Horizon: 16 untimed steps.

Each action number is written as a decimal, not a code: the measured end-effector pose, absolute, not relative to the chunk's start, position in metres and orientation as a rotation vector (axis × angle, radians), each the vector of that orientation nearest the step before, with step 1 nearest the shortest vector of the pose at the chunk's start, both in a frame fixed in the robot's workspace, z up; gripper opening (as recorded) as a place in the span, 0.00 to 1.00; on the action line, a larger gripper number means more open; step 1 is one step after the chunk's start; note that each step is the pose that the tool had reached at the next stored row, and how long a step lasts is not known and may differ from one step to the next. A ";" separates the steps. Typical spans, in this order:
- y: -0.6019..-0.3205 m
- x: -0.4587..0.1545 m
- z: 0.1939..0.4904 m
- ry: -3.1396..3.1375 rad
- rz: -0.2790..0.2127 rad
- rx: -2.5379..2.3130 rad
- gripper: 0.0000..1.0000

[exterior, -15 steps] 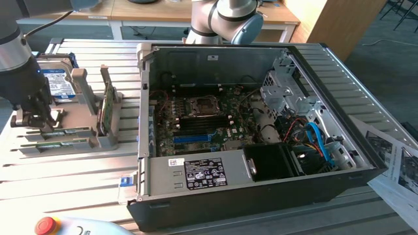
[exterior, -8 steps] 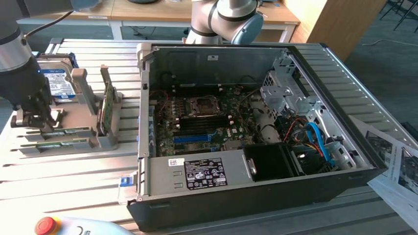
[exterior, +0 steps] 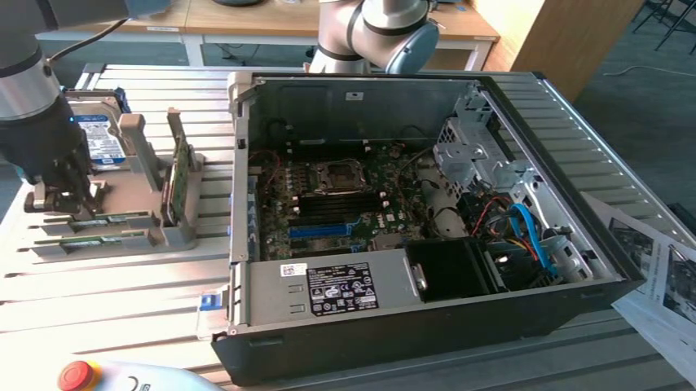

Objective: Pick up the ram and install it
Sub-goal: 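Pick up the ram and move it above insertion slot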

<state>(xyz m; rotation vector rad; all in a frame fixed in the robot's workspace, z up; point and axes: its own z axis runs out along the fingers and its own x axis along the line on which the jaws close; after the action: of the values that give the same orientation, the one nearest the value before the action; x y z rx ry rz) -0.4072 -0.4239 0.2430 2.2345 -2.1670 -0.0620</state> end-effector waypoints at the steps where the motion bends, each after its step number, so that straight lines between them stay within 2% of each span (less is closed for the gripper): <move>1: -0.424 -0.406 0.243 -2.167 -0.062 2.235 0.24; 16: -0.424 -0.402 0.241 -2.165 -0.066 2.233 0.24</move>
<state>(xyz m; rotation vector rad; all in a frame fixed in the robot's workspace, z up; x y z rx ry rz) -0.4020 -0.4243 0.2412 2.2328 -2.1655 -0.0655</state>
